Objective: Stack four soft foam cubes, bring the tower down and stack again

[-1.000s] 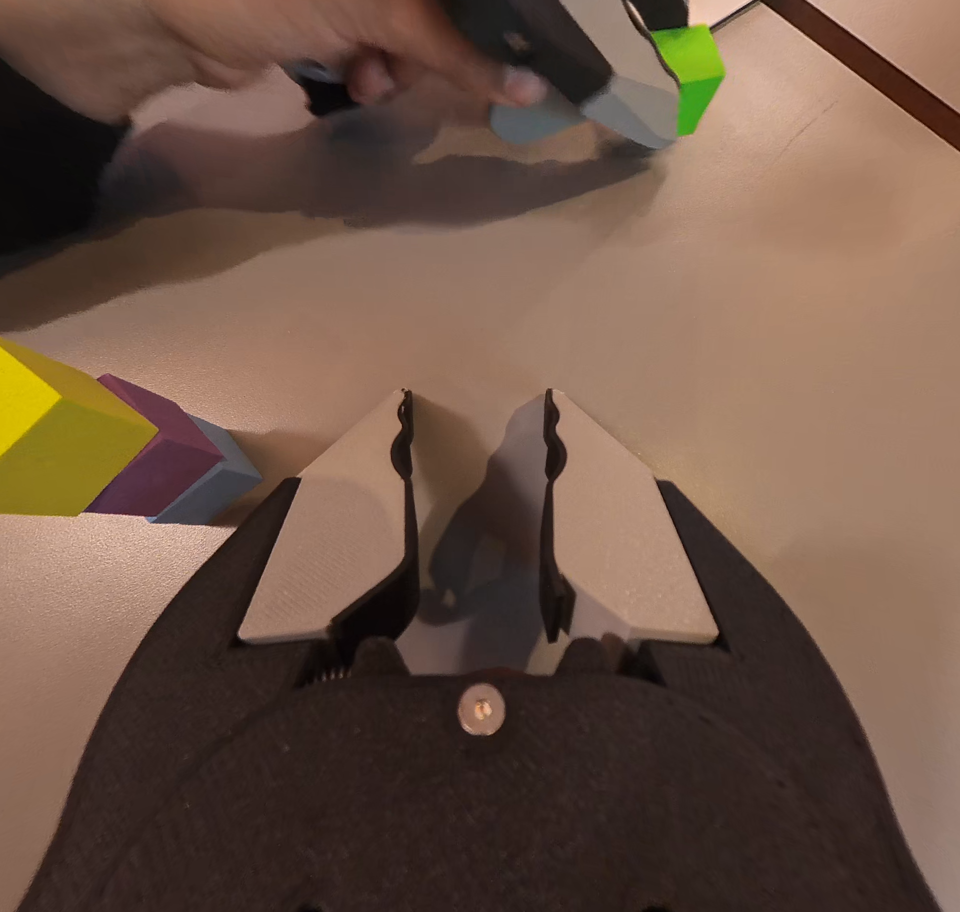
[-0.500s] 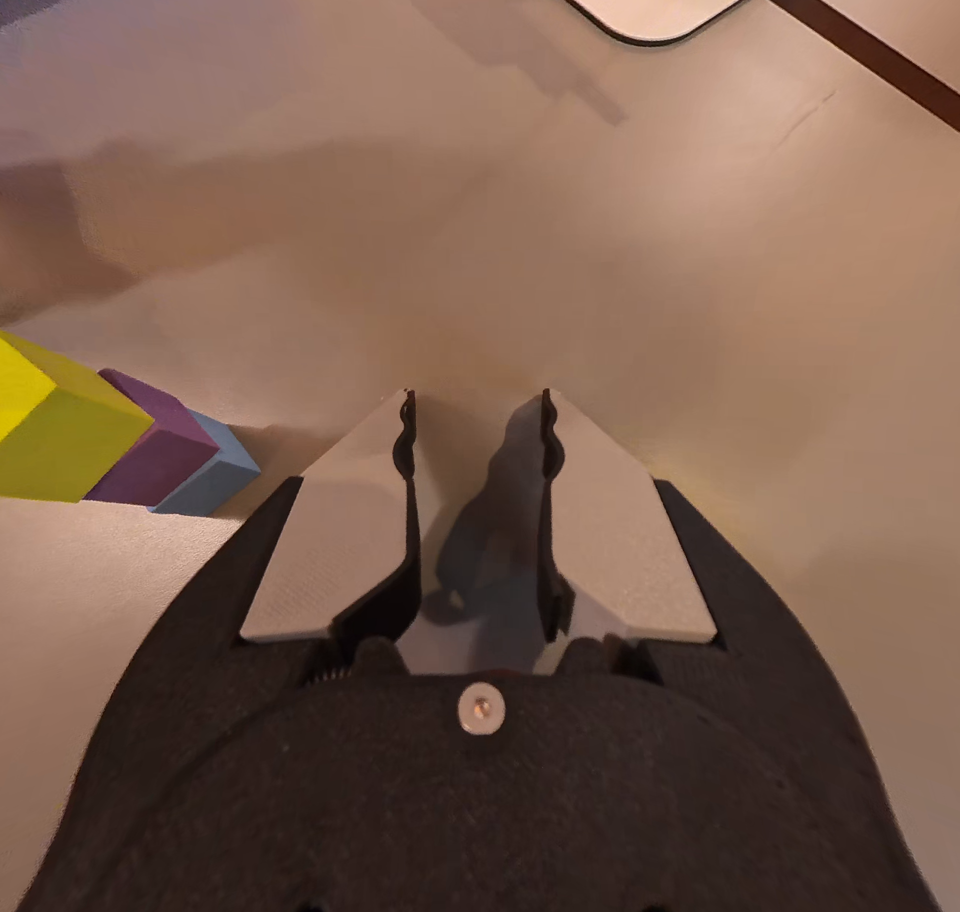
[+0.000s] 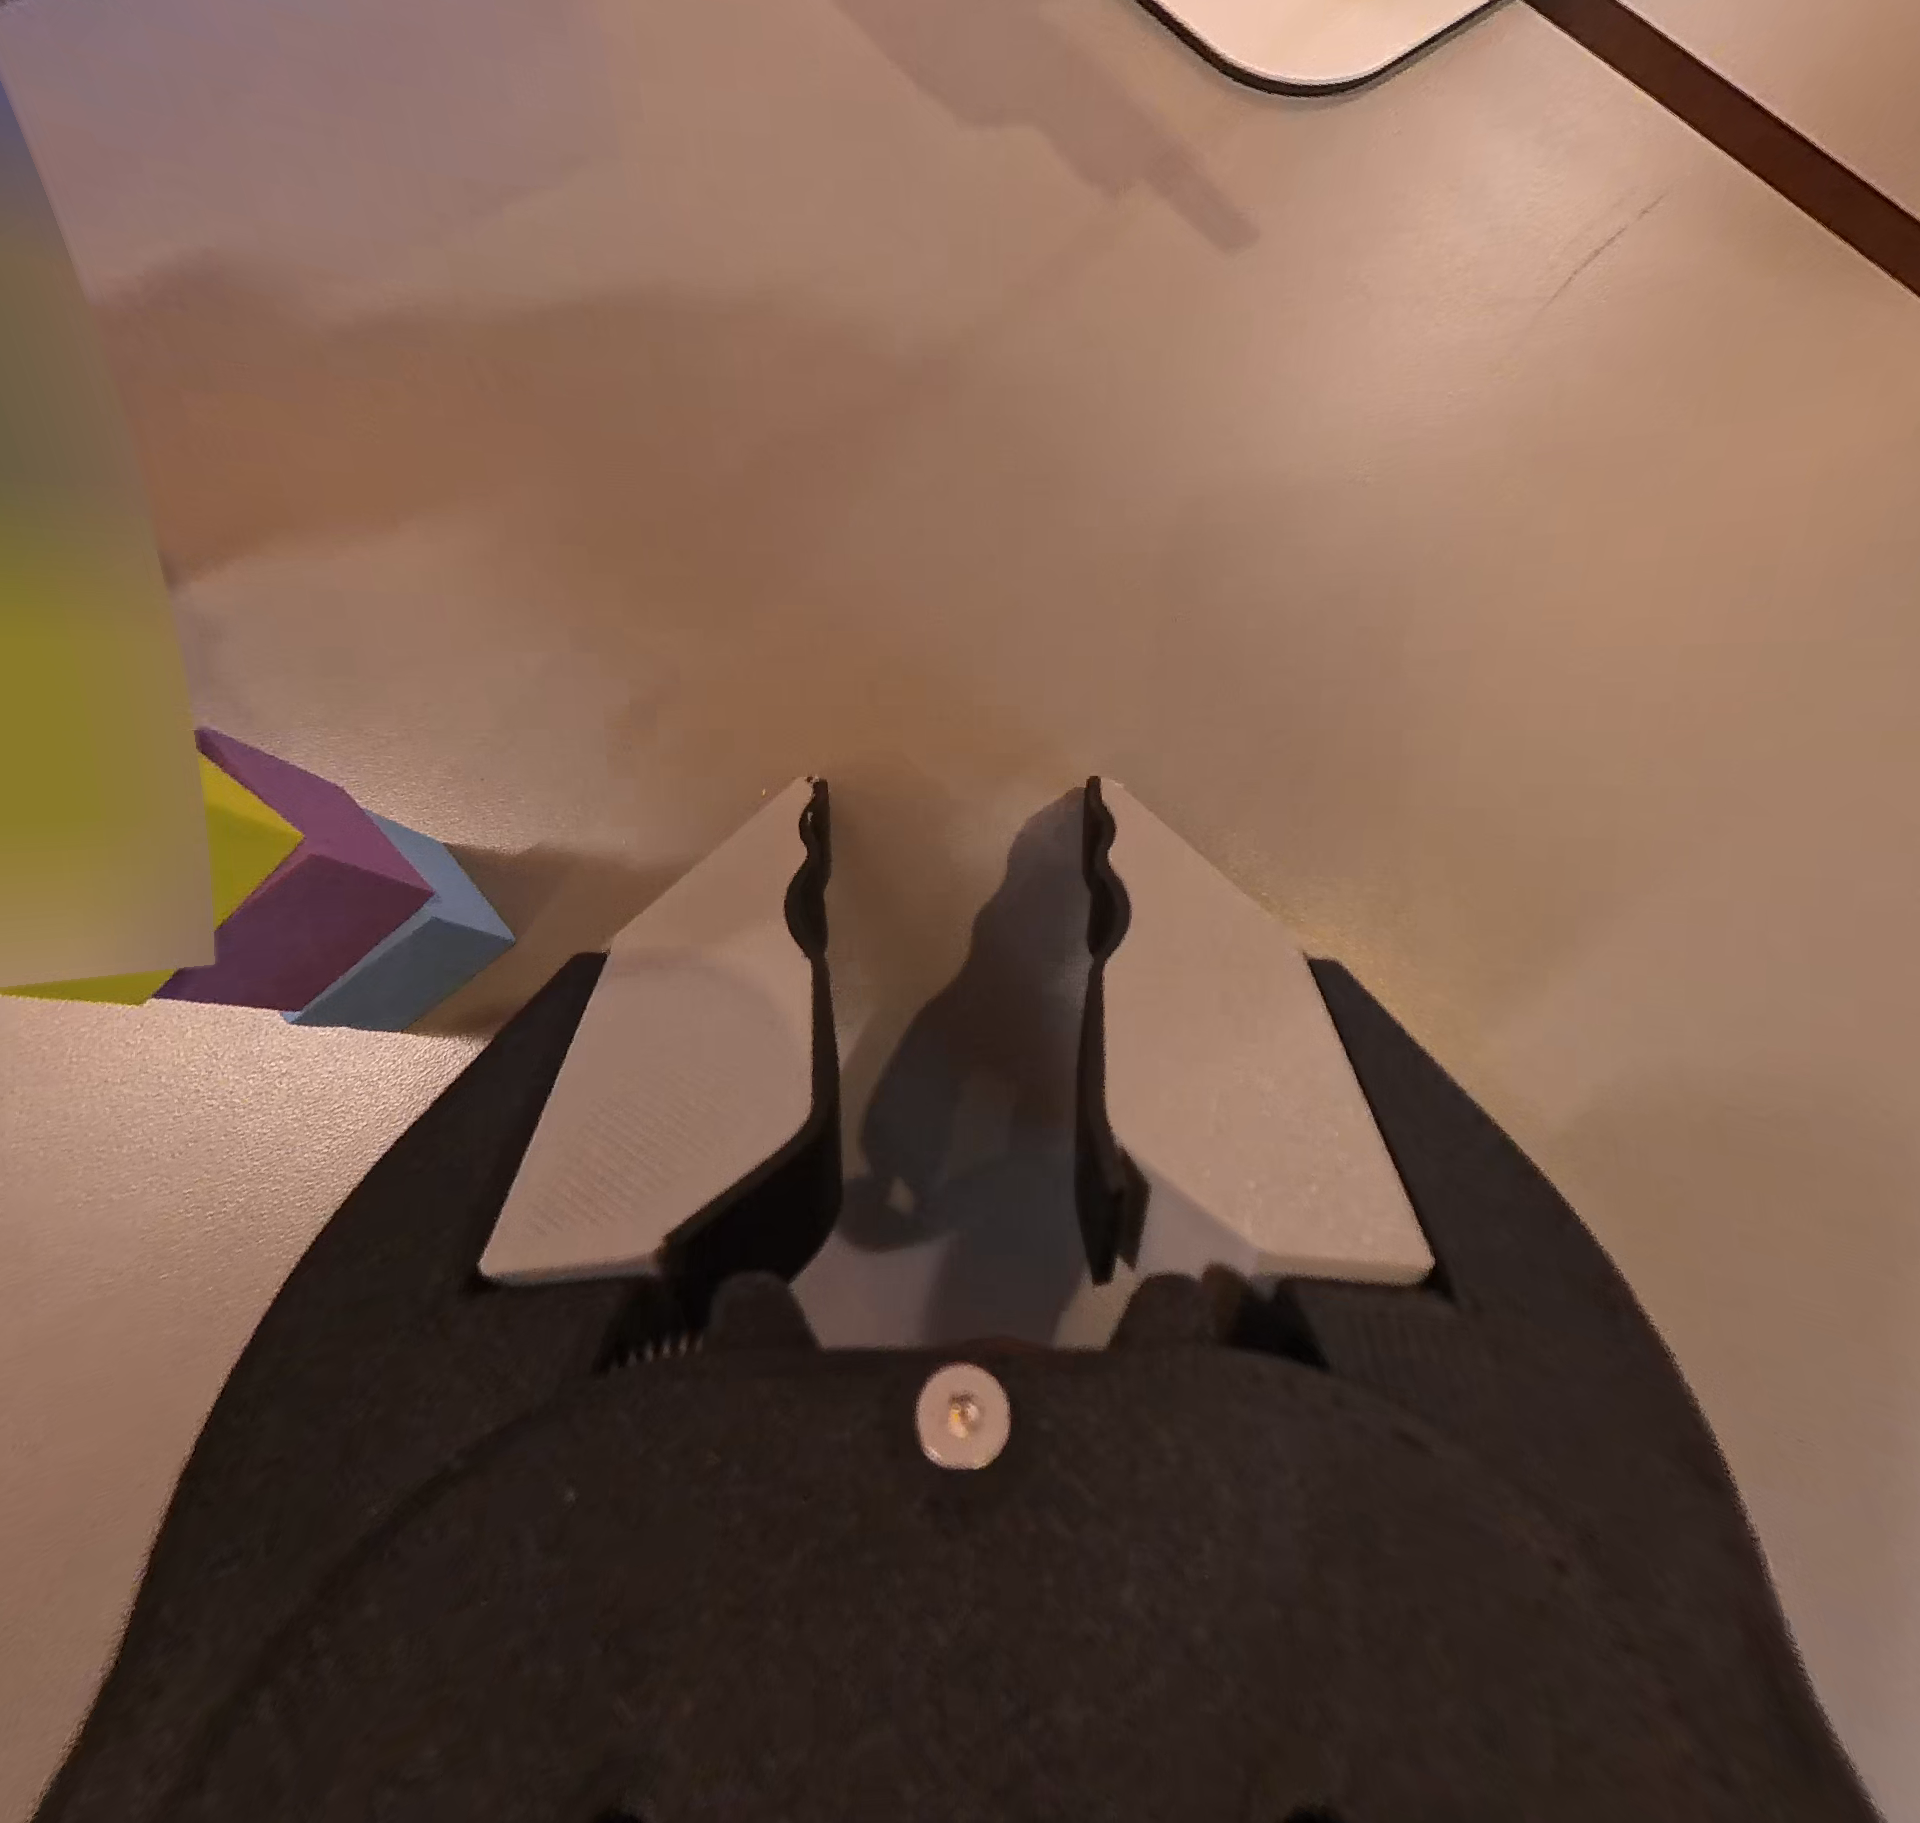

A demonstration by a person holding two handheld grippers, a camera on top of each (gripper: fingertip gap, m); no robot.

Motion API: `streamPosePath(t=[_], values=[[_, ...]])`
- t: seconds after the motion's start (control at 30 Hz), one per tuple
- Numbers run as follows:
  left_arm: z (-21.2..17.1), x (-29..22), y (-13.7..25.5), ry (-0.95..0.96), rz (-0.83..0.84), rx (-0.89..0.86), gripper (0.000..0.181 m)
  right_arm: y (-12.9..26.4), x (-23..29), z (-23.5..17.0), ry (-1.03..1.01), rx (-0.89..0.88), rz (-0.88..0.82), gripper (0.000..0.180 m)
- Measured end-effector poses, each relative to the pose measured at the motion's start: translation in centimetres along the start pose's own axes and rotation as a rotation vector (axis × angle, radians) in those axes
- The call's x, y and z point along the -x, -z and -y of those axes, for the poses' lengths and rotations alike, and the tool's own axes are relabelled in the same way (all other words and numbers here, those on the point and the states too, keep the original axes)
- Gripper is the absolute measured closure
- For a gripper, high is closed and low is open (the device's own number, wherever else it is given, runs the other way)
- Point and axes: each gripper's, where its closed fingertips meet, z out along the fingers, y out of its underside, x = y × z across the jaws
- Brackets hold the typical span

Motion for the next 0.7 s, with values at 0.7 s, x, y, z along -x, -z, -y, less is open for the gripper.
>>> streamPosePath(t=[0.7], values=[[-1.2, -1.4, -1.7, -0.025, -0.078, 0.052, 0.151, 0.0, 0.0, 0.0, 0.005, 0.001, -0.002, 0.132]])
